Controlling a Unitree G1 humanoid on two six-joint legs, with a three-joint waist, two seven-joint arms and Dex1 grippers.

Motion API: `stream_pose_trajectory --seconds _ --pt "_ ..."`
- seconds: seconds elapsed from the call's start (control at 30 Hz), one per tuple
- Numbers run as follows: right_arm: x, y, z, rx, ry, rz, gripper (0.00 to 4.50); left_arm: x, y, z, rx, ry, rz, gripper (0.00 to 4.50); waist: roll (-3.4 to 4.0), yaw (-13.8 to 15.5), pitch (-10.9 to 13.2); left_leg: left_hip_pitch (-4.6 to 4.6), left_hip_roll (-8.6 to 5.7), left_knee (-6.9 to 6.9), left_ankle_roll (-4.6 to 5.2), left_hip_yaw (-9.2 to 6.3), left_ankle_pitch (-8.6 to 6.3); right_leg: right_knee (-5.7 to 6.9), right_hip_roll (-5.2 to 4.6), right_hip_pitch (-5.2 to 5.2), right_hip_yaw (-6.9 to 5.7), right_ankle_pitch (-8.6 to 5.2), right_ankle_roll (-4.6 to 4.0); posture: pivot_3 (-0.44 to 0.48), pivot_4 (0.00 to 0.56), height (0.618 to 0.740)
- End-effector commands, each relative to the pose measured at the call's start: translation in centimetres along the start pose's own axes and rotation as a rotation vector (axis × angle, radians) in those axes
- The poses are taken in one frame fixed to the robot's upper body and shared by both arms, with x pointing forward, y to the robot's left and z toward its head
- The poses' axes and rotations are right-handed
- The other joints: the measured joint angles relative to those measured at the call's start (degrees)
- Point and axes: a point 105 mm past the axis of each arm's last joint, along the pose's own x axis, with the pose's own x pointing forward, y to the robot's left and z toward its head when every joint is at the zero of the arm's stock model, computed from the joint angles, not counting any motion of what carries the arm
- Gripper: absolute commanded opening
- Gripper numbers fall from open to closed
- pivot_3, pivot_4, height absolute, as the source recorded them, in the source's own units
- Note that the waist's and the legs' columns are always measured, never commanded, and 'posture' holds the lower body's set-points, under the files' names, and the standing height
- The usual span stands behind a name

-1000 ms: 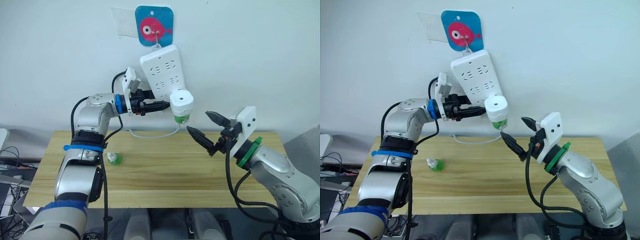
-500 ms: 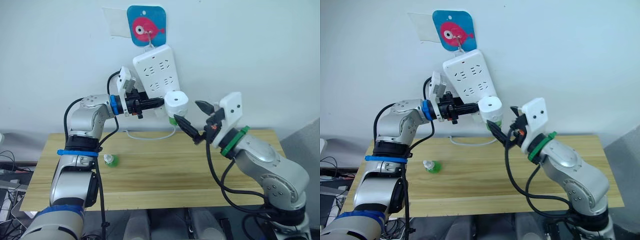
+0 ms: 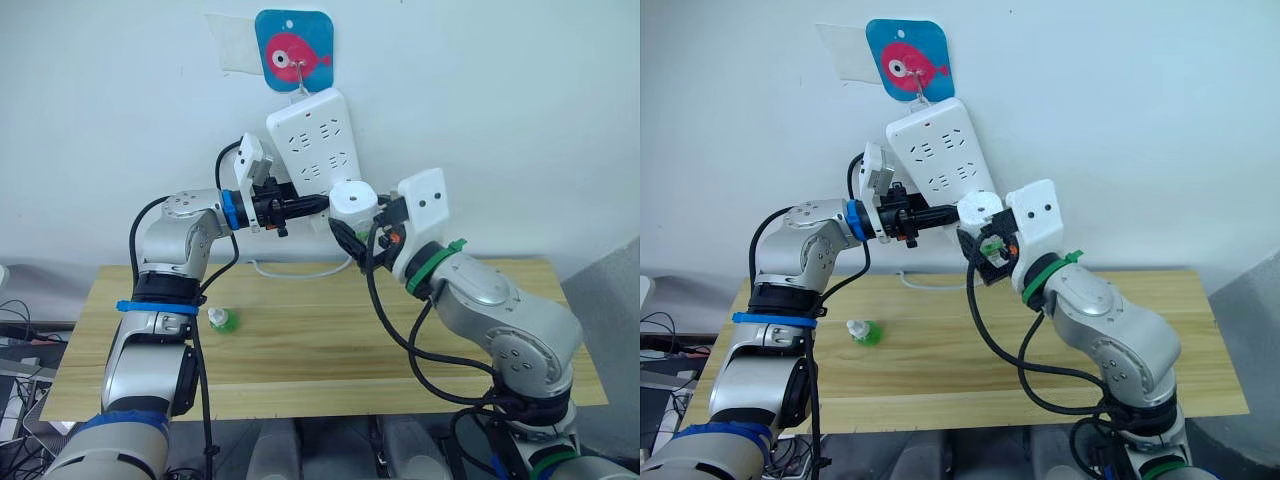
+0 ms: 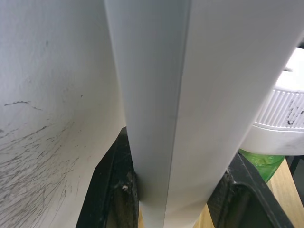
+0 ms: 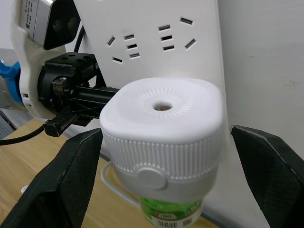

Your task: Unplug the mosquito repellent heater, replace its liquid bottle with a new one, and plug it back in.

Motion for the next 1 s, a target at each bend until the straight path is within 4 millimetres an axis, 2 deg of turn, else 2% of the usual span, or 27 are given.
stream_pose_trajectory --seconds 0.03,0.13,0.23,0.3,0.33,0.53,0.77,1.0 --pt "0.4 0.5 1.4 -0.013 -0.071 -0.001 4.50 -0.2 0.0 -0.2 0.009 0.004 0.009 1.33 0.00 0.00 0.01 0.00 0.00 0.00 0.00 0.00 0.00 0.00 0.00 0.00 0.00 0.00 0.00 -0.147 0.286 0.740" --pt "0.7 0.5 1.5 -0.003 -0.083 -0.002 4.50 -0.2 0.0 -0.2 0.012 0.005 0.011 1.33 -0.01 0.00 0.06 0.00 0.00 -0.01 0.00 0.00 0.00 -0.01 0.00 0.00 -0.01 0.00 0.00 -0.147 0.286 0.740" --pt "0.7 0.6 1.5 -0.001 -0.090 0.000 3.93 -0.2 0.1 -0.3 0.014 0.008 0.014 1.33 0.00 0.00 0.14 0.00 0.00 -0.01 0.00 0.00 0.00 -0.01 0.00 0.00 0.00 0.00 0.00 -0.149 0.286 0.740" --pt "0.7 0.6 1.5 -0.004 -0.092 0.007 3.29 -0.2 0.2 -0.3 0.017 0.010 0.017 1.33 0.02 0.00 0.19 0.00 0.00 -0.01 0.00 0.00 0.00 -0.01 0.00 0.00 0.00 0.00 0.00 -0.150 0.287 0.740" --pt "0.7 0.7 1.5 -0.008 -0.094 0.014 3.10 -0.2 0.2 -0.3 0.018 0.010 0.019 1.33 0.03 0.00 0.21 0.00 0.01 -0.01 0.00 -0.01 0.00 0.00 0.00 0.00 0.00 0.00 0.00 -0.153 0.288 0.740" --pt "0.3 0.8 1.6 -0.029 -0.099 0.022 3.10 -0.2 0.8 -0.5 0.024 0.011 0.053 1.33 0.04 -0.03 0.34 0.00 0.01 -0.01 0.00 0.00 0.00 -0.01 0.00 0.00 0.00 0.00 0.00 -0.156 0.289 0.740" --pt "-1.8 0.9 2.3 -0.045 -0.088 0.023 3.08 -0.8 2.1 -0.8 0.038 0.025 0.118 1.33 0.01 0.05 0.69 -0.01 0.00 -0.03 0.00 -0.01 0.00 -0.03 -0.01 0.00 -0.01 0.00 0.00 -0.159 0.293 0.740" --pt "-2.5 0.0 2.1 -0.035 -0.067 -0.015 3.06 -1.0 2.3 -1.1 0.038 0.033 0.135 1.33 0.02 -0.07 0.70 0.09 -0.01 0.04 -0.01 -0.02 0.03 0.26 0.00 0.01 0.02 0.01 -0.01 -0.158 0.291 0.740"
